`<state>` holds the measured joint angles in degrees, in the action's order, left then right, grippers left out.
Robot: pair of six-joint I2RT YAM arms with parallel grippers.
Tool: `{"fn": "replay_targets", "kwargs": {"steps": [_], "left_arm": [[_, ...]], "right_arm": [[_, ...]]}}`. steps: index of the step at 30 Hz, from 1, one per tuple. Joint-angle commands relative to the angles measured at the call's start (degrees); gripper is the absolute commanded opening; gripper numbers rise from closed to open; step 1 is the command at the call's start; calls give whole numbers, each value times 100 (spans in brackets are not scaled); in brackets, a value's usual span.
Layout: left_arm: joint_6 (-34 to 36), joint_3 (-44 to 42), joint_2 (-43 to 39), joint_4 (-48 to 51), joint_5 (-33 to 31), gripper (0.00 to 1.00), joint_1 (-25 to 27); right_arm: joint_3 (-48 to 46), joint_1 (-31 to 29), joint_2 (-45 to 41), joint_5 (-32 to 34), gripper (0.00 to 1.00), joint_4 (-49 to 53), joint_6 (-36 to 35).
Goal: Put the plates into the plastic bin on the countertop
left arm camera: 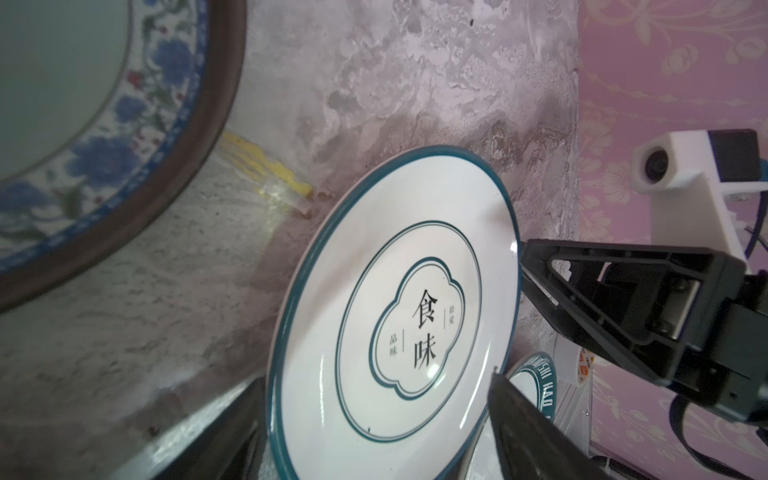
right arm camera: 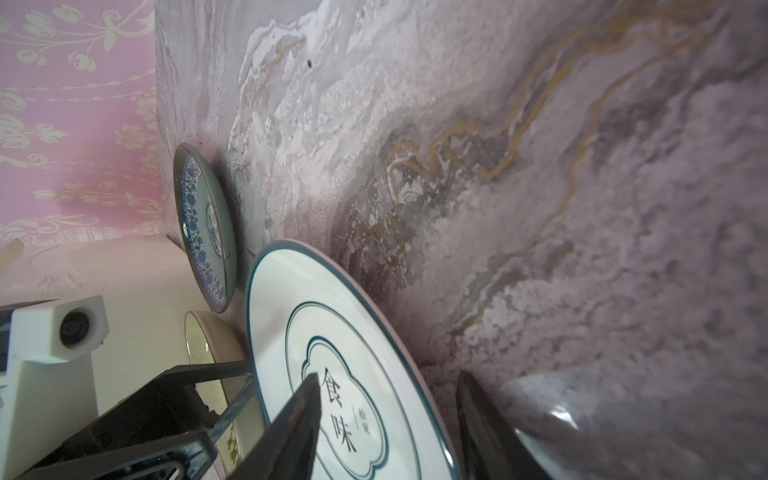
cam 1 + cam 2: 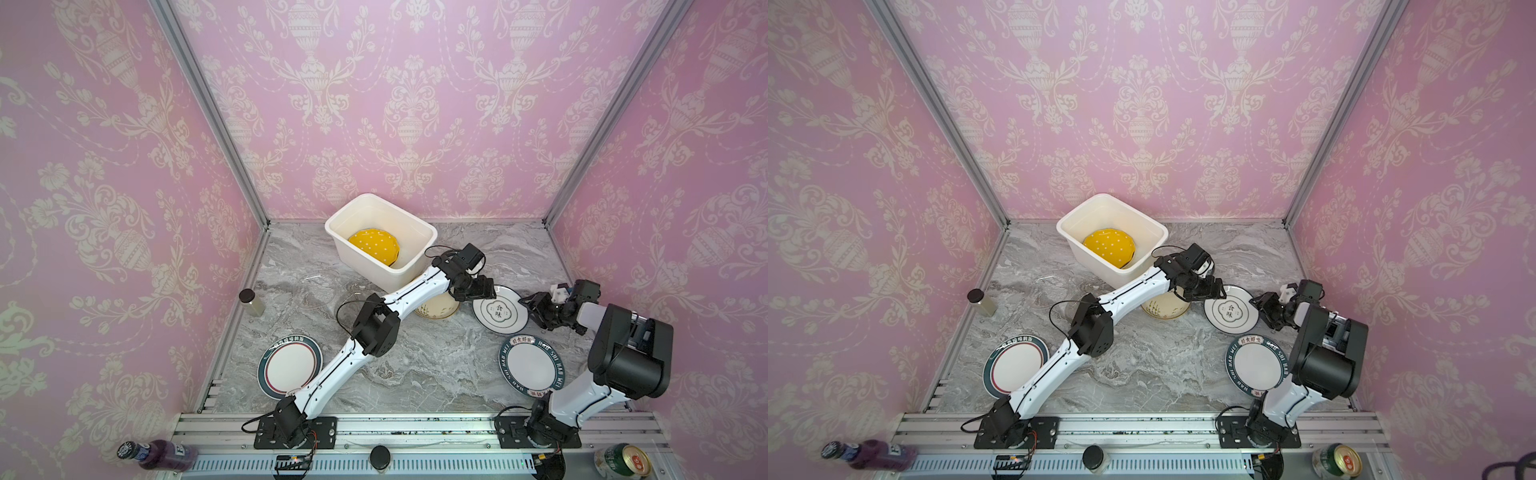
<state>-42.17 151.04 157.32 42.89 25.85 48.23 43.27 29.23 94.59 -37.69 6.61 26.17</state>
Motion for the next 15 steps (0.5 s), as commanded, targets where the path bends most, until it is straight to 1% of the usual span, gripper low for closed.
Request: {"fn": "replay_targets", "kwargs": {"steps": [1,7,15], "left_arm": [[-99,153,76,-46,212,83,-24],[-100,153,56,-5,316,83,-24],[-120,162,50,-8,331,82,-24]], "right_arm": [[-103,-21,-264,-365,51,-156,180],[-254,-83,-516,-484,47,-355,352],[-433,-315,-590,-533,44,-378,301]]}}
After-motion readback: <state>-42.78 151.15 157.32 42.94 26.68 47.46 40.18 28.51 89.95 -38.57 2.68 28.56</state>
